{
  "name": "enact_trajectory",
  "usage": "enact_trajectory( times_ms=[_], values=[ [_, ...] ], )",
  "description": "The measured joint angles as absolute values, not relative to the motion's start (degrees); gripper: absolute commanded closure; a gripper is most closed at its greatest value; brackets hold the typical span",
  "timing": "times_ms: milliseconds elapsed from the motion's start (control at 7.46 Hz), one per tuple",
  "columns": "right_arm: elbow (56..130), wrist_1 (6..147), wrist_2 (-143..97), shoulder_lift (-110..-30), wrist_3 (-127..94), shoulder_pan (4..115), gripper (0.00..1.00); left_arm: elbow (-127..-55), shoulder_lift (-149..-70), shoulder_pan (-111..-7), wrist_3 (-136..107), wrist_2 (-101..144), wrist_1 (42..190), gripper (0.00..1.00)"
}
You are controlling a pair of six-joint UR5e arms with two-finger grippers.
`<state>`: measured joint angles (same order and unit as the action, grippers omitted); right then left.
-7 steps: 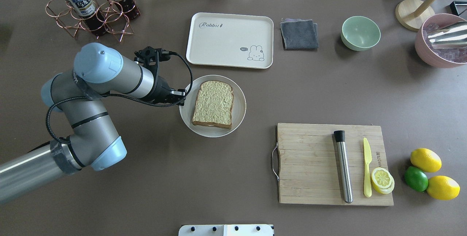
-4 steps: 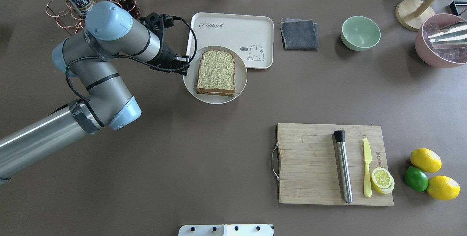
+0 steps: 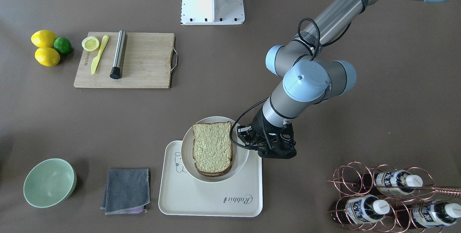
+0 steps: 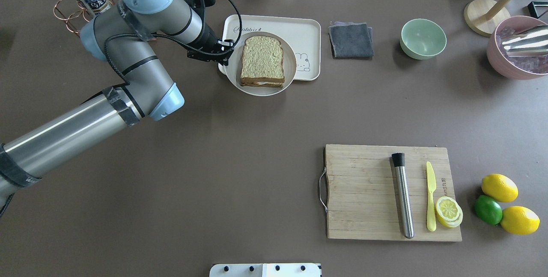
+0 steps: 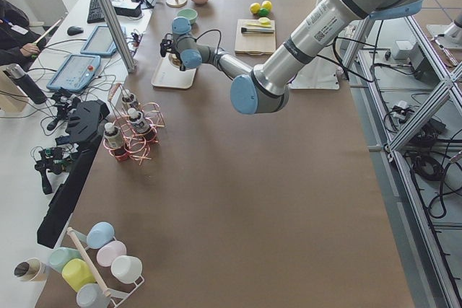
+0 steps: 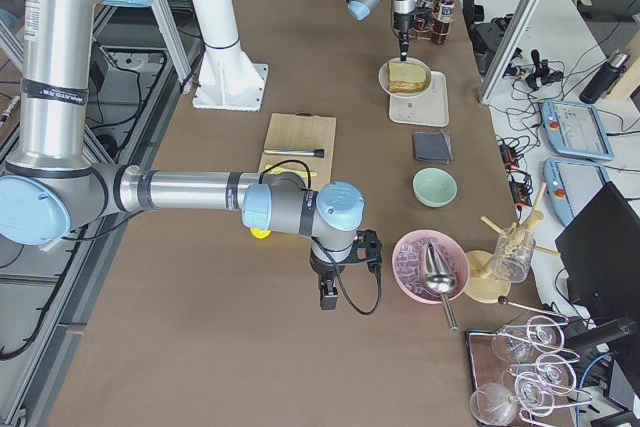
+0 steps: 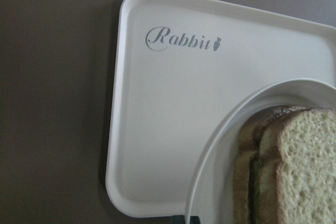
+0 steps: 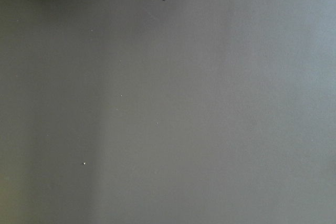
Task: Make sandwich and place on tray
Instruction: 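Slide the plate with the left gripper away from the robot onto the tray, then release the plate on the tray with the left gripper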
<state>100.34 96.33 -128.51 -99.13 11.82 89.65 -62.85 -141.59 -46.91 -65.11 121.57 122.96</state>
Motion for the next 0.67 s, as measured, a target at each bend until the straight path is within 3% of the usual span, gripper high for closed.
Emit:
enact_trajectory(
  times_ms=[402,670],
  values=[
    [100.2,96.3,-128.5,-99.1,11.8,89.7,0.00,-47.1,-150.1,-47.5,-64.8,120.7,128.8,1.00],
    [99.9,96.3,-128.5,-98.9,11.8,89.7,0.00,-41.3,-152.7,-47.6,-64.6,119.5,131.5,1.00]
  ],
)
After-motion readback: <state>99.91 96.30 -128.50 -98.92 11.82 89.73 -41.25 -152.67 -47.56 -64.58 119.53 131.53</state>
